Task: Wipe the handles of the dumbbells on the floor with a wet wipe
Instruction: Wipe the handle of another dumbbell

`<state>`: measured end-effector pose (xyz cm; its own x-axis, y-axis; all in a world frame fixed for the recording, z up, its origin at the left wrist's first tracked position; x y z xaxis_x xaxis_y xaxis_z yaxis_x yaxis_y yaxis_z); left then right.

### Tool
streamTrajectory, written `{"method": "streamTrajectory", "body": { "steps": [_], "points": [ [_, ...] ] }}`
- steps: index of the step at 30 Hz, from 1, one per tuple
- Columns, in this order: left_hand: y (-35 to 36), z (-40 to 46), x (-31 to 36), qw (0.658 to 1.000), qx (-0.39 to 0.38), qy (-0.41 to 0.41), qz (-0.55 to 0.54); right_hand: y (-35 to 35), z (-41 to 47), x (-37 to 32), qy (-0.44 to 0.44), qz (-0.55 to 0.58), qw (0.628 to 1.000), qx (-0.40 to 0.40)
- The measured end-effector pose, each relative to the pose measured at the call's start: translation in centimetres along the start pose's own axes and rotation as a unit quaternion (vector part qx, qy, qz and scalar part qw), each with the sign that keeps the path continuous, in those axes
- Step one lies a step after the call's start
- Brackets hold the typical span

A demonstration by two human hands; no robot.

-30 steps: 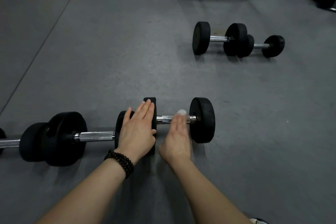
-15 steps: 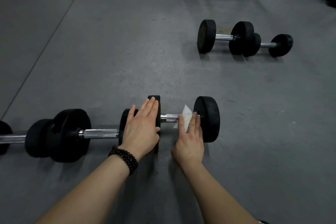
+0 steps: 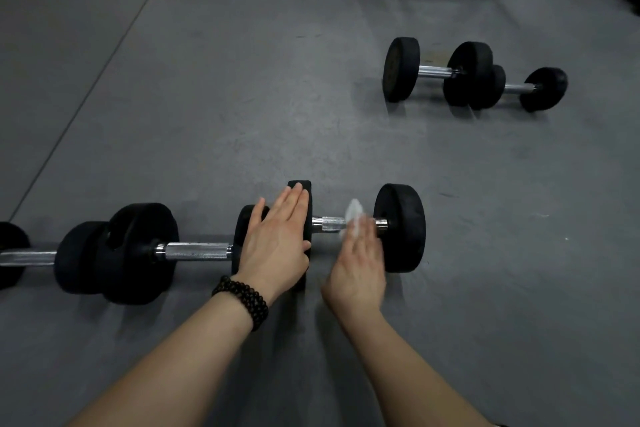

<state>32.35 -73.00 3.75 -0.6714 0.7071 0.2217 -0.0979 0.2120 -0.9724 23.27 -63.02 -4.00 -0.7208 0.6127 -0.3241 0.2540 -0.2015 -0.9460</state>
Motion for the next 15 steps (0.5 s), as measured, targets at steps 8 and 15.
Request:
{"method": "streamTrajectory", "body": {
  "steps": [8, 15],
  "points": [
    [0.1, 0.1, -0.1, 1.000, -0.016, -0.004, 0.003, -0.9, 0.6, 1.5, 0.014, -0.040, 0.999, 0.014],
    [-0.2, 0.5, -0.1, 0.999, -0.042, -0.005, 0.006, -0.6, 0.4, -0.2, -0.041, -0.015, 0.999, -0.011]
  ]
}}
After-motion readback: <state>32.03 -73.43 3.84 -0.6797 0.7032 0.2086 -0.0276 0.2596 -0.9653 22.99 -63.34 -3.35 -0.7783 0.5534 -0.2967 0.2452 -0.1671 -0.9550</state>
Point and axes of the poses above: each hand's wrist, its own z-axis towards the middle knuckle, its own y-axis out of the palm, x = y × z, the point moved 4 cm from there along z, towards the middle knuckle, and after that the axes turned 1 degree about -z, right-handed, at the moved point
